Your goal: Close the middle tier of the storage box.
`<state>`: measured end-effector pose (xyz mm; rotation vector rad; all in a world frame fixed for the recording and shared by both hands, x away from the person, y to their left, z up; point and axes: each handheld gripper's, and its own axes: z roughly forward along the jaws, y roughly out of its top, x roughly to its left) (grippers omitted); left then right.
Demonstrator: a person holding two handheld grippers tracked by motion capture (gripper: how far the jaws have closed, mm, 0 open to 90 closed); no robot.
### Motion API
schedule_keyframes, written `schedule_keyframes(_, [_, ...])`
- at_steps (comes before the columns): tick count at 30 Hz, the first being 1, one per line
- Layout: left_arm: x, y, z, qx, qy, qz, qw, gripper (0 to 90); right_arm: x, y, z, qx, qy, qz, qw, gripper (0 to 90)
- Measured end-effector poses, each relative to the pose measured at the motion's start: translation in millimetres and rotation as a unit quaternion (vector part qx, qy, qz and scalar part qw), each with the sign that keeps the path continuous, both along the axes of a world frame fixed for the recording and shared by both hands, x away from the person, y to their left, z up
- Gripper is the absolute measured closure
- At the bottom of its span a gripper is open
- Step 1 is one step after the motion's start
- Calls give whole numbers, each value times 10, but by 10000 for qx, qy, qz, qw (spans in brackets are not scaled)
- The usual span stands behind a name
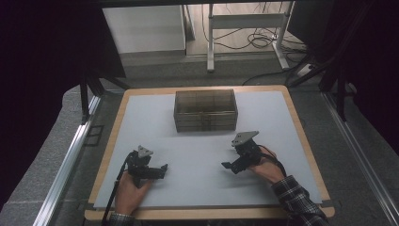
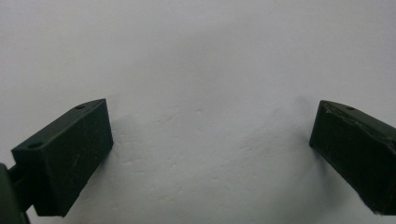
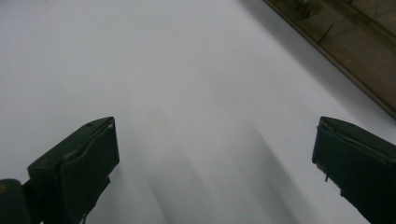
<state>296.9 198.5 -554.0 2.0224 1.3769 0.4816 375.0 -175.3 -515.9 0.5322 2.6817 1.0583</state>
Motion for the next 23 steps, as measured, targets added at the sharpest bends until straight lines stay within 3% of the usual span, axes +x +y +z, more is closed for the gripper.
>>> schedule_keyframes(15, [0, 0, 0, 1, -1, 1, 10000, 0, 14, -117, -164, -241, 205, -18, 9995, 0])
schedule_keyframes(18, [-1, -1, 0, -1, 0, 2, 10000, 0, 33, -149, -184, -94, 219, -9, 9997, 0])
schedule_keyframes(23, [0, -1, 0, -1, -1, 2, 10000, 0, 29, -156, -196, -59, 188, 3, 9998, 0])
